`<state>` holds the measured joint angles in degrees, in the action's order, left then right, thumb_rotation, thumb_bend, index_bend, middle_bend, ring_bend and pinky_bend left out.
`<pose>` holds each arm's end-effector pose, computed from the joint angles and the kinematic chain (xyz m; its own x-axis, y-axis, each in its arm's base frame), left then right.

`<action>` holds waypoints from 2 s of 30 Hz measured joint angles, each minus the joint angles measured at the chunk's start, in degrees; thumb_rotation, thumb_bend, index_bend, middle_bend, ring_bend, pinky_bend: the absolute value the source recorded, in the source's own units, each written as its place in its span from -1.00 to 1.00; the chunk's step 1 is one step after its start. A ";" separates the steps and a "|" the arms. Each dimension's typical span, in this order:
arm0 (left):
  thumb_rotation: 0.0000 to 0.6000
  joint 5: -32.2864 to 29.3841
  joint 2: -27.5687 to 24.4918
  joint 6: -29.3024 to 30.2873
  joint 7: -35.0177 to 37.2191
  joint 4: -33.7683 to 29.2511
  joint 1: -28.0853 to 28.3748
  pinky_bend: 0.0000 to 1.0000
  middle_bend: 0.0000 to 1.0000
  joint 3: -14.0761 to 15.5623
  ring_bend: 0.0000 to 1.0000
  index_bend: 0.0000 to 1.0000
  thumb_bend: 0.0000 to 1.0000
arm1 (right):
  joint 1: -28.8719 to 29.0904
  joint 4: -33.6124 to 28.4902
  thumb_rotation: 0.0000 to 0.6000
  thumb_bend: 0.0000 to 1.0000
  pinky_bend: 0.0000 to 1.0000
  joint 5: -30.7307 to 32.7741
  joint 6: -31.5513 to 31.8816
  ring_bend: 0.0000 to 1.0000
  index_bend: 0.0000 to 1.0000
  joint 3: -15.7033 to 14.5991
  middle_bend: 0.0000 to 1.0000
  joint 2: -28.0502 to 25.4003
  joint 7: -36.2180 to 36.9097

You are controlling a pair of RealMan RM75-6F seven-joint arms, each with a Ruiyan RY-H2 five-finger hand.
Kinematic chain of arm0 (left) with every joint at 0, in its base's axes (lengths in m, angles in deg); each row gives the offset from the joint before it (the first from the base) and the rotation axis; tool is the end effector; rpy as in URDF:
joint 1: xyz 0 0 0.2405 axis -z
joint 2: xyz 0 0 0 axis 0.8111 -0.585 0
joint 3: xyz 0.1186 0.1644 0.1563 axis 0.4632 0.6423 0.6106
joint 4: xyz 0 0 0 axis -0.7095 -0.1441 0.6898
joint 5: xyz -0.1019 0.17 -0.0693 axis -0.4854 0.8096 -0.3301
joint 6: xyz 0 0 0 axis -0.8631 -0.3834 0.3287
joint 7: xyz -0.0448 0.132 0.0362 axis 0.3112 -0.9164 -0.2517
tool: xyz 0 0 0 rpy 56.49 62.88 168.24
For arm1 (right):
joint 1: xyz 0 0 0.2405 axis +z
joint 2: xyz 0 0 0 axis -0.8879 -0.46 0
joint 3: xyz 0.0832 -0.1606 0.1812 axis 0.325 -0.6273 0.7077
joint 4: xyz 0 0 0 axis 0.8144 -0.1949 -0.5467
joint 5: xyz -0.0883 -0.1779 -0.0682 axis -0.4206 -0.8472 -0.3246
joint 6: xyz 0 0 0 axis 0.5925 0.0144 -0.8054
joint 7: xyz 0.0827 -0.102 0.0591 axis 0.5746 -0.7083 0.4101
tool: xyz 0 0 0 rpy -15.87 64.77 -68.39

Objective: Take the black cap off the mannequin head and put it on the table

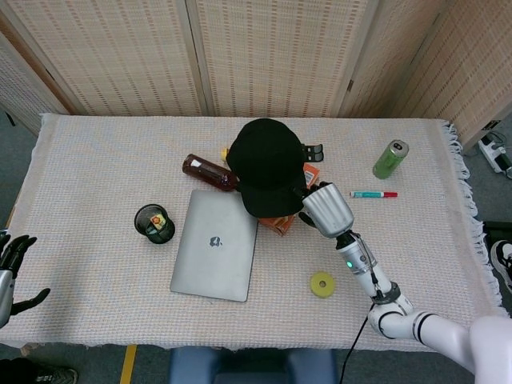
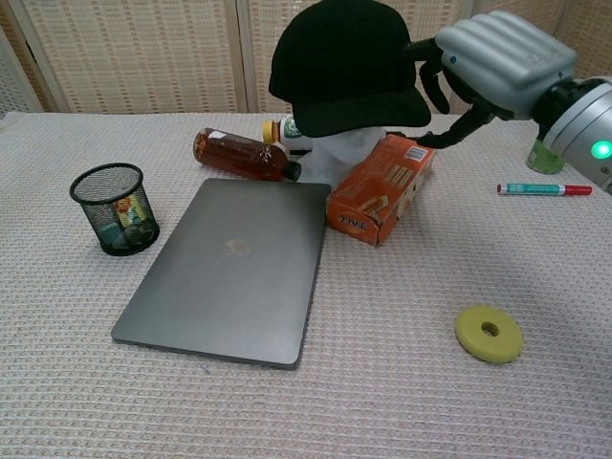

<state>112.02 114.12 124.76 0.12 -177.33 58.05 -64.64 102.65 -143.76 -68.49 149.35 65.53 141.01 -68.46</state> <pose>-0.3112 0.1795 0.1840 0.4739 -0.0784 0.8771 0.8804 0.0195 -0.4739 -0.1414 -0.3682 0.0173 0.4835 0.2826 0.8285 -0.6768 -0.4796 0.5585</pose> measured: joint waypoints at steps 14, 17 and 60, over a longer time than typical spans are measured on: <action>1.00 0.13 -0.34 0.38 0.96 0.02 0.12 -0.79 -0.63 -0.45 -0.81 -0.62 -0.90 | 3.53 10.79 1.00 -0.35 0.67 0.00 2.31 0.61 -0.02 -0.77 0.46 6.06 5.51; 1.00 0.22 -0.38 0.52 1.09 0.00 0.06 -0.79 -0.63 -0.43 -0.81 -0.62 -0.90 | 3.90 12.40 1.00 -0.15 0.69 -0.26 3.32 0.63 0.07 -1.15 0.49 6.61 6.36; 1.00 0.39 -0.19 -1.06 -0.81 -1.11 1.56 -0.81 -0.64 -0.63 -0.84 -0.65 -0.90 | 15.87 20.31 1.00 0.51 0.80 9.28 7.34 0.76 0.76 11.62 0.65 3.40 4.32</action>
<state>112.41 113.93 123.70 -0.69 -178.44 59.61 -65.27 118.52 -123.45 -59.21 156.70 77.15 144.42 -64.13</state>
